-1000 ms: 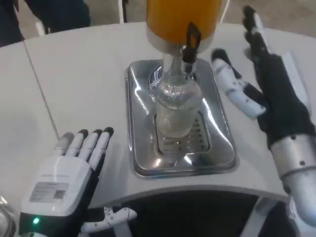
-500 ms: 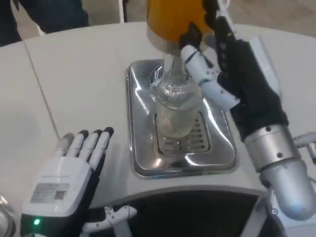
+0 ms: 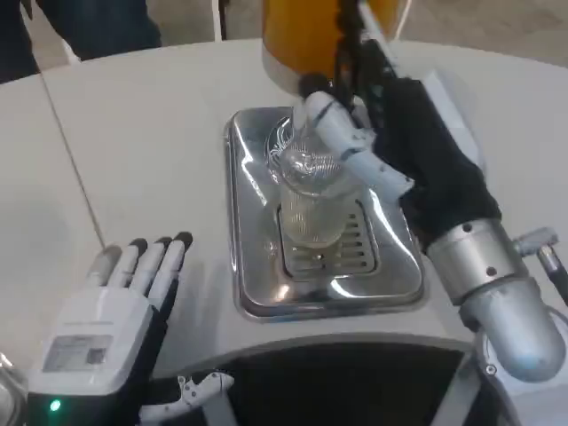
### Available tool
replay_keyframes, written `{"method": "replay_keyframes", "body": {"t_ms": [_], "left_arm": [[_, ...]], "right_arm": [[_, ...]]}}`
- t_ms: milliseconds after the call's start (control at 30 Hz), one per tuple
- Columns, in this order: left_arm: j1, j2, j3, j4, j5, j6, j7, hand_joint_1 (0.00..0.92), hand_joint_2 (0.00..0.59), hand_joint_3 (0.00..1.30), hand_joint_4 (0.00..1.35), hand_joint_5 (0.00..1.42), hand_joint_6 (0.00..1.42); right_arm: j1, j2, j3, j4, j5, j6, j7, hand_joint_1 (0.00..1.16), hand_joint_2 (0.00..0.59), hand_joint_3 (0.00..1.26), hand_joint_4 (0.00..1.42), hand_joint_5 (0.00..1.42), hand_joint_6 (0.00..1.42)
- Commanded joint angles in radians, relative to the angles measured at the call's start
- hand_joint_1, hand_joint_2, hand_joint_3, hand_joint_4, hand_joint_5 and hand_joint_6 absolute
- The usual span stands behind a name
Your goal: Grasp the cup under the faucet to collect the drink, then remove the cup.
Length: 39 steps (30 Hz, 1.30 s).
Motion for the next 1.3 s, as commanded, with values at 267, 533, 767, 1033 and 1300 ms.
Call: {"method": "replay_keyframes", "body": {"t_ms": [267, 533, 767, 1033, 1300], "left_arm": [[0.014, -0.007, 0.019, -0.002, -0.029, -0.024, 0.032, 0.145, 0.157, 0.00, 0.00, 0.00, 0.01], [0.014, -0.005, 0.025, 0.006, -0.027, -0.037, 0.030, 0.174, 0.126, 0.00, 0.00, 0.00, 0.01], [0.004, -0.002, 0.042, 0.024, -0.062, -0.058, 0.032, 0.007, 0.133, 0.00, 0.00, 0.01, 0.02], [-0.022, -0.021, 0.053, 0.047, -0.108, -0.060, 0.024, 0.000, 0.099, 0.00, 0.00, 0.00, 0.02], [-0.073, -0.057, 0.041, 0.066, -0.158, -0.052, 0.001, 0.004, 0.060, 0.00, 0.00, 0.00, 0.00]], "right_arm": [[-0.023, -0.031, 0.024, 0.022, 0.070, 0.035, 0.079, 0.38, 0.477, 0.00, 0.00, 0.00, 0.02], [-0.075, -0.111, 0.125, -0.010, -0.047, 0.107, 0.128, 0.28, 0.469, 0.04, 0.00, 0.00, 0.09], [-0.126, -0.201, 0.284, -0.126, -0.372, 0.232, 0.232, 0.22, 0.473, 0.09, 0.00, 0.04, 0.12], [-0.165, -0.182, 0.349, -0.147, -0.622, 0.308, 0.335, 0.21, 0.489, 0.10, 0.00, 0.04, 0.13], [-0.158, -0.130, 0.355, -0.160, -0.690, 0.308, 0.406, 0.23, 0.504, 0.09, 0.00, 0.03, 0.11]]}}
